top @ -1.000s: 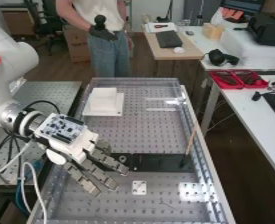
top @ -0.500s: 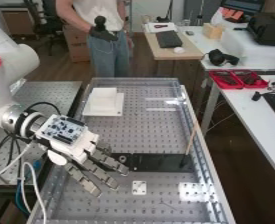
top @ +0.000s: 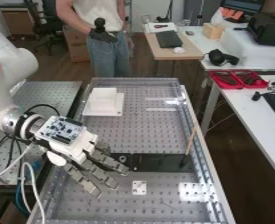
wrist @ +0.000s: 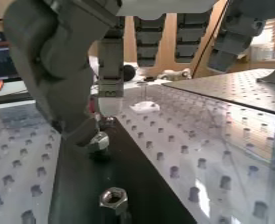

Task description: Grab the larger nut and place it in the white container

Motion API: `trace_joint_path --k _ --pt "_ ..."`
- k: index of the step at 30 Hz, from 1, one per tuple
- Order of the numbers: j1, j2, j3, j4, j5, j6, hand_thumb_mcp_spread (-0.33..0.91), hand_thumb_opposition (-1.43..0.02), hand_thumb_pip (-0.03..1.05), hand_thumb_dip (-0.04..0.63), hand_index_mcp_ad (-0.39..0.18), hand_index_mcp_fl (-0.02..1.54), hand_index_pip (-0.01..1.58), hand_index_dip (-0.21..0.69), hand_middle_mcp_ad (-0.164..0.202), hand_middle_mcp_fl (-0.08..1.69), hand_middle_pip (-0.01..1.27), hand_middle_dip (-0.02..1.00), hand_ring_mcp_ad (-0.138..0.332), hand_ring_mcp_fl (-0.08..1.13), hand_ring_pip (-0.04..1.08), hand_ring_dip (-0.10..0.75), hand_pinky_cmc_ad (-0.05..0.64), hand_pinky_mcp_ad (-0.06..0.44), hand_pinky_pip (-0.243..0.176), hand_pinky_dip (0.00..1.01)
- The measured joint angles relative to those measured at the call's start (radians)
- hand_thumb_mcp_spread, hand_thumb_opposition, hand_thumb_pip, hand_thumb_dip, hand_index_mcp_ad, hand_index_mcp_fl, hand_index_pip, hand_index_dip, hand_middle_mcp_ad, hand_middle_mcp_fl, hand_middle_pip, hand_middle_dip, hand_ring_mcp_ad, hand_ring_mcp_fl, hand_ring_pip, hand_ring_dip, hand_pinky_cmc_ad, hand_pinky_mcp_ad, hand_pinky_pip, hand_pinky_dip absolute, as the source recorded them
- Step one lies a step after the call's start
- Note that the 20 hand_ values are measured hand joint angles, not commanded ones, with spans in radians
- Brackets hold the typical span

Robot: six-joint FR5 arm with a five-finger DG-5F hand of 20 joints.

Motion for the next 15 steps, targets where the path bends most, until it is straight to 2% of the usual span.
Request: trace_joint_path --k 2,4,15 --pt "-0.001 -0.005 -0.002 0.01 -0.005 -0.004 0.39 -0.87 0.67 0.269 -0.127 0.01 1.51 0.344 0.037 0.01 0.14 0.17 0.161 0.0 0.1 0.049 0.328 0.269 -0.061 0.19" --pt "-0.002 -0.006 -0.003 0.016 -0.01 -0.007 0.39 -0.87 0.67 0.269 -0.127 0.0 1.52 0.344 0.037 0.01 0.14 0.17 0.161 0.0 0.1 0.049 0.328 0.272 -0.044 0.2" --pt "-0.001 -0.017 -0.02 0.065 -0.02 -0.032 0.39 -0.87 0.67 0.269 -0.127 0.01 1.53 0.342 0.037 0.01 0.14 0.17 0.164 0.0 0.1 0.049 0.328 0.269 -0.044 0.2"
